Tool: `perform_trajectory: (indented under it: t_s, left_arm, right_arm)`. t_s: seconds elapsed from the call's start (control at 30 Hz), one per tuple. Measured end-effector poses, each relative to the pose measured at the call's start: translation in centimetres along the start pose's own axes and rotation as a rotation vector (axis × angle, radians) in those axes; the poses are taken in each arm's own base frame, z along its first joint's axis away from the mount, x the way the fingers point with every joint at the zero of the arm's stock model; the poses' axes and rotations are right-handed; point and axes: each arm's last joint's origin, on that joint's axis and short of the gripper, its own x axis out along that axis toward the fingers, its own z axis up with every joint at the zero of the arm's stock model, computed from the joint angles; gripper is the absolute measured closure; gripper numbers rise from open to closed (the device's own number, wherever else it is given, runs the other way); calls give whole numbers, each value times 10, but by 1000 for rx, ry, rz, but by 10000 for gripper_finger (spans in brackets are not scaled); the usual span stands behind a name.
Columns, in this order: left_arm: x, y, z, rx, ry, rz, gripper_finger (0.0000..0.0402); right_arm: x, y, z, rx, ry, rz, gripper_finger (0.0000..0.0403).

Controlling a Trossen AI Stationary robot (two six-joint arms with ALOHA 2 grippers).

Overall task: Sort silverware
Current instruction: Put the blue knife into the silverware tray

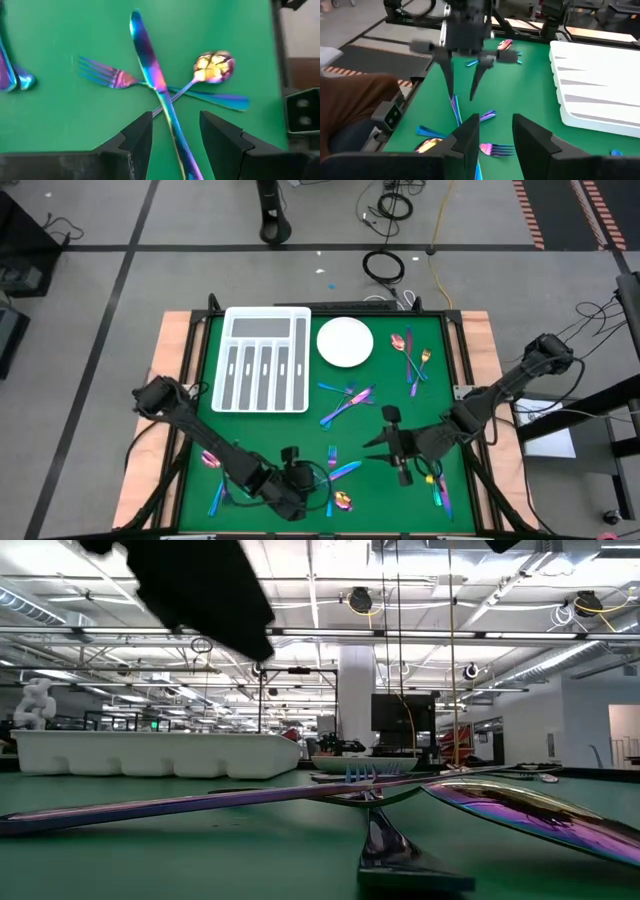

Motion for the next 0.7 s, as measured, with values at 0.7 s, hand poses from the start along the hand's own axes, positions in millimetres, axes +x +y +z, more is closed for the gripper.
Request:
perform_trajectory:
  t_s: [0.7]
  left_arm:
    - [47, 3, -20, -174, 87, -9, 236]
  right_arm:
    - [0, 0, -4, 9, 33, -20, 298]
